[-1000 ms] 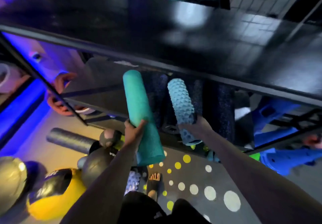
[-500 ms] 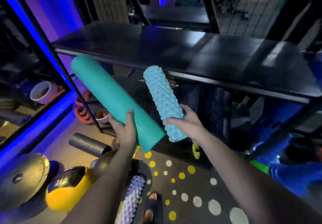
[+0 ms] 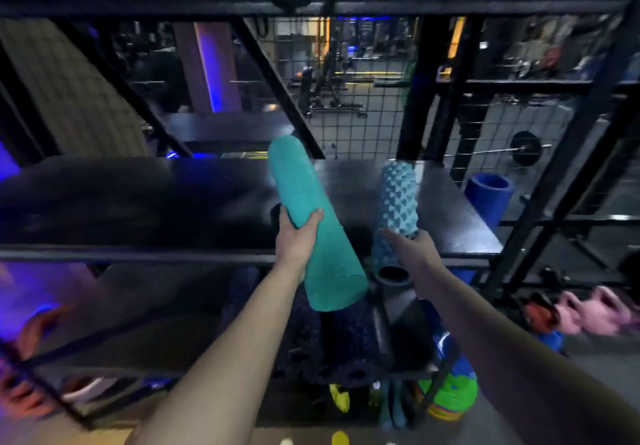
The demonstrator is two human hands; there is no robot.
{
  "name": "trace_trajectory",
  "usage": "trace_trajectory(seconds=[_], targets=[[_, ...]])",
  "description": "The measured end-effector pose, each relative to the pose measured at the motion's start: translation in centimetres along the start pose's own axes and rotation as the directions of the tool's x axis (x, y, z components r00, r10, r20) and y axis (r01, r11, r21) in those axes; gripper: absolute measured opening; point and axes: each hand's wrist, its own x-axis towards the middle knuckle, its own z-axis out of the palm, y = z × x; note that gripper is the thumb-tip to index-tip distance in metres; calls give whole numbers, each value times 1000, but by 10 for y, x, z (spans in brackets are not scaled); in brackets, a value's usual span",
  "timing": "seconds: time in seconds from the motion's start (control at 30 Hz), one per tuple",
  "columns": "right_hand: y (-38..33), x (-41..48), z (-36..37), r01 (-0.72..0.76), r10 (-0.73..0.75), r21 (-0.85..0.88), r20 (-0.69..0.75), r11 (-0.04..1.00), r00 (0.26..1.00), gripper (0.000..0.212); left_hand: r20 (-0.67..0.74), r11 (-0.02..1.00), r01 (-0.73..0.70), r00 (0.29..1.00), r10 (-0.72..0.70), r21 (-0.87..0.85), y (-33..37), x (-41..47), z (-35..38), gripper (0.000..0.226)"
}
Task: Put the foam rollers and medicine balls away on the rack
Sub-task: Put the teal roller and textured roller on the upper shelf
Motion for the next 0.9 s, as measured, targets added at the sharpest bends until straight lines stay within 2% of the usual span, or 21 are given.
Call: trace_trajectory(seconds=[0.1, 0.23, 0.33, 0.47, 0.57, 0.67, 0.77, 0.83, 0.9], targets=[[-12, 28, -6, -1, -6, -75, -95, 997, 995, 60, 83, 978, -74, 995, 59, 196, 15, 33, 23, 65], [-11, 76, -9, 17, -39, -138, -159, 990, 987, 84, 158, 869, -127, 986, 57, 478, 24, 76, 46, 96], [-14, 90, -5, -5, -45, -240, -200, 971, 979, 84, 209, 792, -134, 978, 8, 595, 22, 100, 60, 98], [0, 109, -1, -106, -4, -436, -242, 894, 970, 90, 225, 749, -86, 971, -85, 657, 16, 116, 74, 93], [2, 108, 7, -156, -12, -558, -286, 815, 958, 86, 238, 759, -59, 963, -128, 648, 9, 123, 76, 93], [1, 110, 8, -172, -16, -592, -298, 787, 954, 82, 267, 759, -55, 951, -159, 648, 8, 124, 76, 93], [-1, 105, 3, -164, -8, -620, -264, 767, 964, 97, 263, 739, -62, 952, -159, 671, 14, 118, 76, 91], [-2, 90, -2, -139, -47, -617, -275, 775, 960, 98, 305, 748, -104, 942, -137, 656, 21, 104, 75, 86], [-1, 70, -11, -70, -183, -646, -317, 760, 931, 89, 303, 798, -147, 952, -46, 584, 26, 85, 71, 80]])
